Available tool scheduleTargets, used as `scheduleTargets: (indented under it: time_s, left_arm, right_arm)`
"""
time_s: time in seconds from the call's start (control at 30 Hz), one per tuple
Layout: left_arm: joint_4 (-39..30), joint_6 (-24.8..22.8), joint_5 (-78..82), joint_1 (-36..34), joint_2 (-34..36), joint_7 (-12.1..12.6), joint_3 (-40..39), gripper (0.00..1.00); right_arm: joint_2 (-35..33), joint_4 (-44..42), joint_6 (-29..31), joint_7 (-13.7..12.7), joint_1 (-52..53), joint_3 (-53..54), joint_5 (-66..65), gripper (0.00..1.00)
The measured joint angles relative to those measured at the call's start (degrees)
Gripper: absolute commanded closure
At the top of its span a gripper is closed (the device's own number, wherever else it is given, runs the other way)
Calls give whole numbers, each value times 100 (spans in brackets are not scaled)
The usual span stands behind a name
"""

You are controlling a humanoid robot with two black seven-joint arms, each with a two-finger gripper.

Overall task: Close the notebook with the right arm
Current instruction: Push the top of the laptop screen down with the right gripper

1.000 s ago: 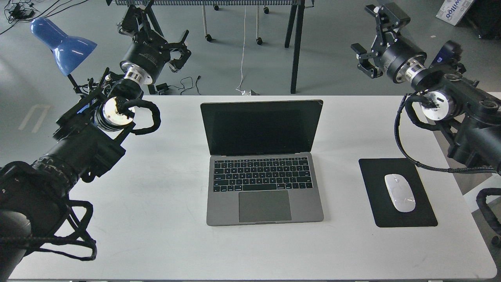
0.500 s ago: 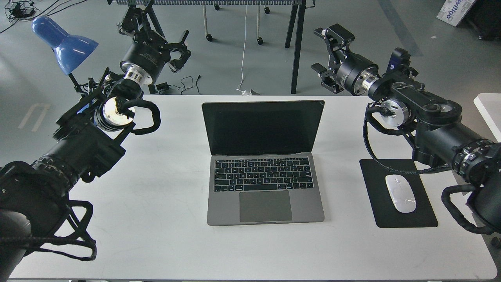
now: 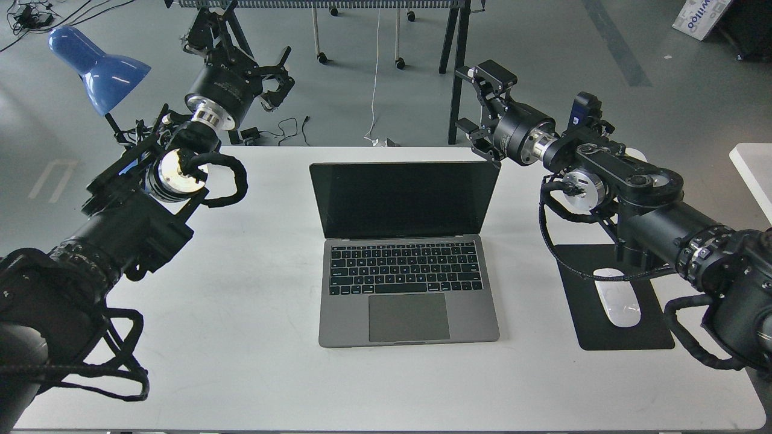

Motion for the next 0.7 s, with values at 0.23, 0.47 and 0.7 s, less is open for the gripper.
scheduleTargets:
  time_s: [0.23, 0.47, 0.7]
  left_arm:
    - [0, 0, 0, 0, 0, 0, 0, 0]
    - [0, 0, 0, 0, 0, 0, 0, 0]
    - [0, 0, 0, 0, 1, 0, 0, 0]
  right_arm:
    - [-48, 559, 0, -1, -35, -339, -1, 0]
    - [-175, 1040, -3, -1, -189, -536, -7, 0]
    - [-520, 1731, -66, 5, -375, -739, -10, 0]
